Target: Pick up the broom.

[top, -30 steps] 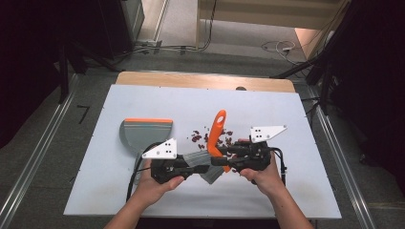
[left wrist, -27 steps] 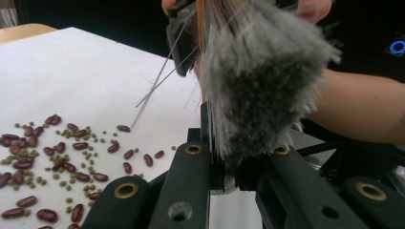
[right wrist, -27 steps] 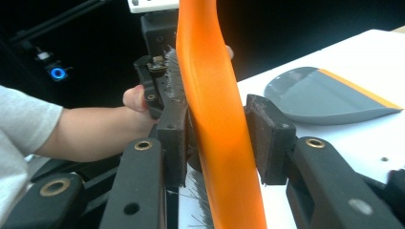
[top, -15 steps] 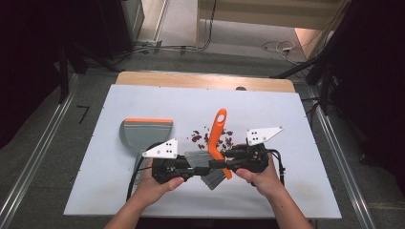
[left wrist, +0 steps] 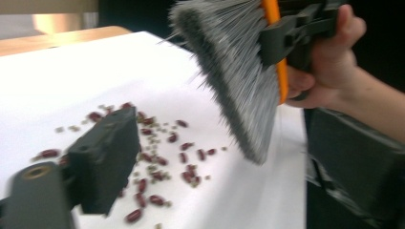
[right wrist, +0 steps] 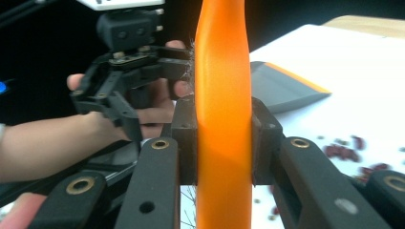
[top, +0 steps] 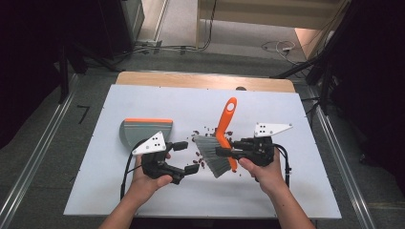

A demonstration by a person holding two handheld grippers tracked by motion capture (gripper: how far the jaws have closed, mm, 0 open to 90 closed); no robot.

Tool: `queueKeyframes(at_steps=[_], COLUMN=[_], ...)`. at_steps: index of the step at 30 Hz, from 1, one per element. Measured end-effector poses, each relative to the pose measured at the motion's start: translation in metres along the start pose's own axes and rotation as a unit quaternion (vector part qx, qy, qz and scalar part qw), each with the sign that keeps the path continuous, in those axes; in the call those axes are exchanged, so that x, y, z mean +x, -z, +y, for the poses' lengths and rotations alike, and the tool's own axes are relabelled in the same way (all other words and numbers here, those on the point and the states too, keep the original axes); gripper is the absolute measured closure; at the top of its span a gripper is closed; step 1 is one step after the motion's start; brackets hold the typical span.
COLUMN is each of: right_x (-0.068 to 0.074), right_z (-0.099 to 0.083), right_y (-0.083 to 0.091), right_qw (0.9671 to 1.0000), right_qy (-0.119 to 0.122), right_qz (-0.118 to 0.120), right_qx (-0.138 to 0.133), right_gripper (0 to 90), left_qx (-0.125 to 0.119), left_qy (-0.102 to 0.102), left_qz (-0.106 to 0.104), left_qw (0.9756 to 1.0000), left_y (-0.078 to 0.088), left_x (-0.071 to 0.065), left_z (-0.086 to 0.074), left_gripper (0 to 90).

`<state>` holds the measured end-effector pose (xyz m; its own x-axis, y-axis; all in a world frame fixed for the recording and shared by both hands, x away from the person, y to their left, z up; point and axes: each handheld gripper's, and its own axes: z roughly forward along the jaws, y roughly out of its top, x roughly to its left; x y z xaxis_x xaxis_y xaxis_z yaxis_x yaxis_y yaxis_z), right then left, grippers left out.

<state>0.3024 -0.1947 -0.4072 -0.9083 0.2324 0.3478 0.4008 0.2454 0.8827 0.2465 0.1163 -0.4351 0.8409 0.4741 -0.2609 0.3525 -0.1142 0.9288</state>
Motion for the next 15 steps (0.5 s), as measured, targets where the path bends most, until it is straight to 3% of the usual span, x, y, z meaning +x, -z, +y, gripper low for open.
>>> queueKeyframes(at_steps=[1, 4, 5, 6, 7, 9, 15], right_x=[0.000, -0.002, -0.002, -0.003, -0.003, -0.004, -0.006], right_z=[0.000, 0.000, 0.000, 0.001, 0.001, 0.002, 0.003], right_y=[0.000, 0.006, 0.006, 0.008, 0.008, 0.010, 0.010], right_qw=[1.0000, 0.9992, 0.9992, 0.9982, 0.9982, 0.9963, 0.9925], right_qy=[0.000, 0.000, 0.000, -0.003, -0.003, -0.002, 0.006], right_qz=[0.000, -0.040, -0.040, -0.059, -0.059, -0.085, -0.120], right_qx=[0.000, 0.004, 0.004, 0.006, 0.006, 0.012, 0.022], right_gripper=[68.6, 68.6, 68.6, 68.6, 68.6, 68.7, 68.6], left_qx=[0.000, 0.001, 0.000, -0.001, -0.004, -0.005, -0.002], left_qy=[0.001, 0.001, 0.002, 0.003, 0.005, 0.008, 0.002], left_qz=[0.009, 0.029, 0.033, 0.035, 0.038, 0.043, 0.056], left_qw=[1.0000, 0.9996, 0.9995, 0.9994, 0.9993, 0.9990, 0.9984], left_y=[0.001, 0.004, 0.006, 0.007, 0.008, 0.010, 0.014], left_x=[0.001, 0.004, 0.005, 0.007, 0.008, 0.010, 0.010], left_z=[0.000, -0.001, -0.001, -0.002, -0.002, -0.003, -0.006], left_gripper=[9.6, 2.4, 2.4, 0.6, 0.6, 0.0, 0.0])
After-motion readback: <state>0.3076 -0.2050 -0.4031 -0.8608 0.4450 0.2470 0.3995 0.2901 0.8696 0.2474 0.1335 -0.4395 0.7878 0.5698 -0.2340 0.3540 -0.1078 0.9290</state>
